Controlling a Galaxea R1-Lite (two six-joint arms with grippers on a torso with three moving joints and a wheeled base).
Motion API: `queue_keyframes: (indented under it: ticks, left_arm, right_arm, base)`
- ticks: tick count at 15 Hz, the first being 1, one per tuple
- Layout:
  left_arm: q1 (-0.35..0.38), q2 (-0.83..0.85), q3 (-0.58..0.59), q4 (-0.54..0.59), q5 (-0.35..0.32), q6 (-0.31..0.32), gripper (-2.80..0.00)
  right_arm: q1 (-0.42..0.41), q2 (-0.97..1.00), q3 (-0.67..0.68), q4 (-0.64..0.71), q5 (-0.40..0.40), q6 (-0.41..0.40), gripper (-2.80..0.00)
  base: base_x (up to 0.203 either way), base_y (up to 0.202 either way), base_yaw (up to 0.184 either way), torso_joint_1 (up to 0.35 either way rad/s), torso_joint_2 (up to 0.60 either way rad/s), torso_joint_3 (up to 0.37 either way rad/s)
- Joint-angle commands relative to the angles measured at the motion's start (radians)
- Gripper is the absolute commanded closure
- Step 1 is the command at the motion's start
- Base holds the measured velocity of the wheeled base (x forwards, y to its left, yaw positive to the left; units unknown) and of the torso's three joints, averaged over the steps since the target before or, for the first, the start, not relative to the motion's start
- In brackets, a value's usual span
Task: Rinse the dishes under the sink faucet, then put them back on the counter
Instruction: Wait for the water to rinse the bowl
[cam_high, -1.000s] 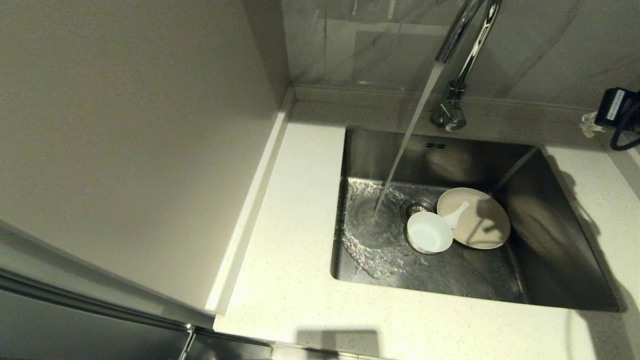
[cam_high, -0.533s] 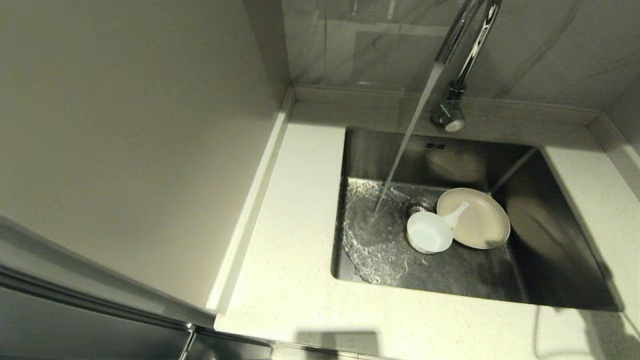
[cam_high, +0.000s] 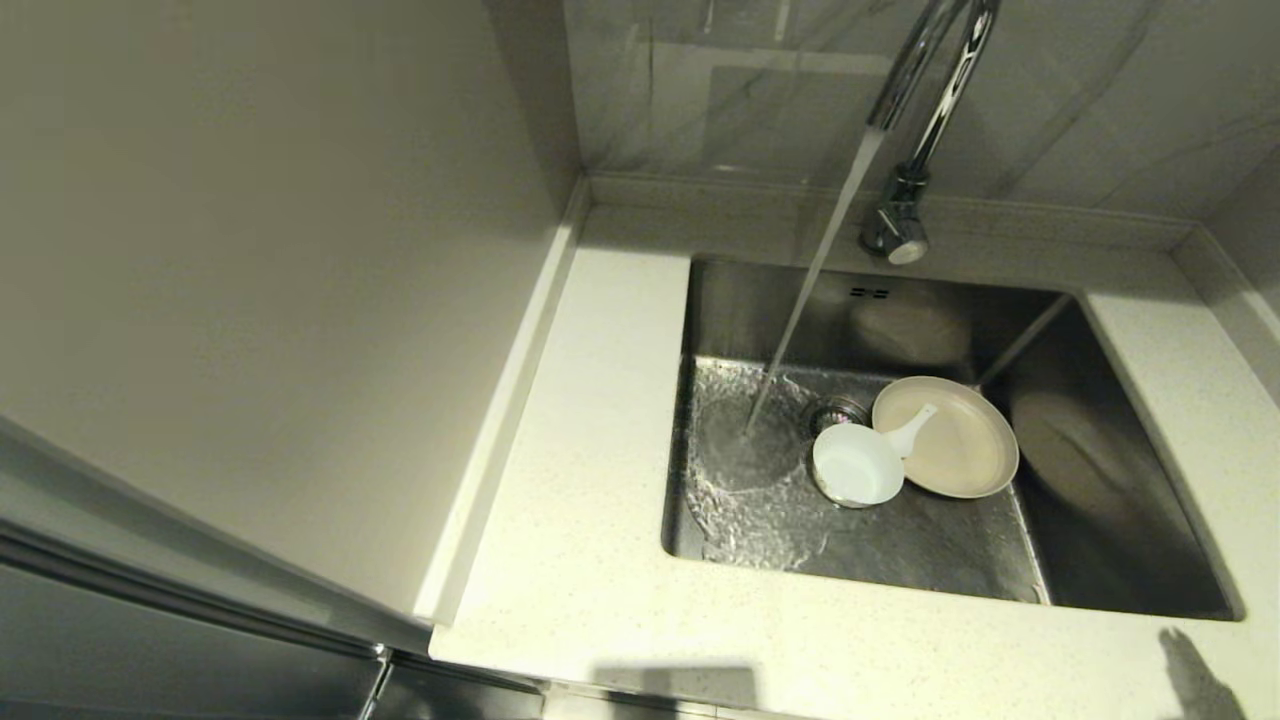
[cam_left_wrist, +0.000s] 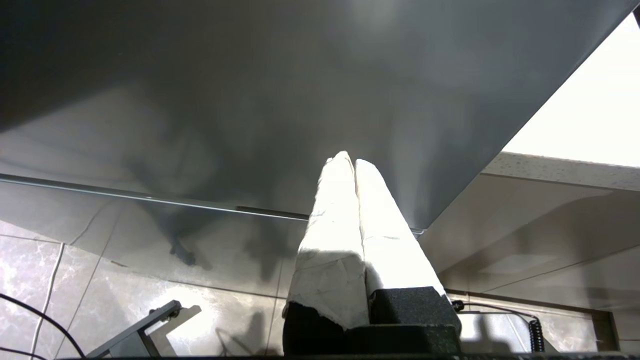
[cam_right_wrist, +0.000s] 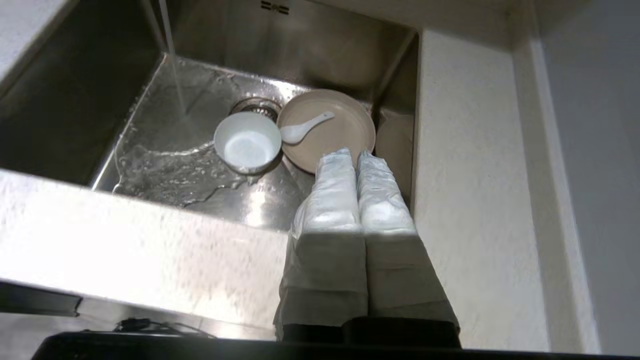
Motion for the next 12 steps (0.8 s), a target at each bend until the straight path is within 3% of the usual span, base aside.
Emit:
queue_keyframes:
  ticks: [1,4,7,12]
  left_arm:
    - [0.0,-0.003,0.0,0.0,0.0,-0.001,0.0]
    - [0.0,-0.003,0.0,0.0,0.0,-0.001,0.0]
    - [0.0,-0.003,0.0,0.0,0.0,-0.001,0.0]
    - [0.0,-0.003,0.0,0.0,0.0,-0.001,0.0]
  right_arm:
    - [0.001,-0.135,0.121,-0.01,-0.015,0.032,0.0]
    - [0.015,-0.2,0.26,-0.058,-0.096,0.095,0.0]
    - [0.033,-0.282,0.297,0.016,-0.099,0.092,0.0]
    - [0.035,-0.407,0.403,0.021,-0.08,0.057,0.0]
  base:
    - [0.0,0.0,0.0,0.0,0.0,0.0]
    - [0.0,0.0,0.0,0.0,0.0,0.0]
    - [0.0,0.0,0.0,0.0,0.0,0.0]
    - [0.0,0.0,0.0,0.0,0.0,0.0]
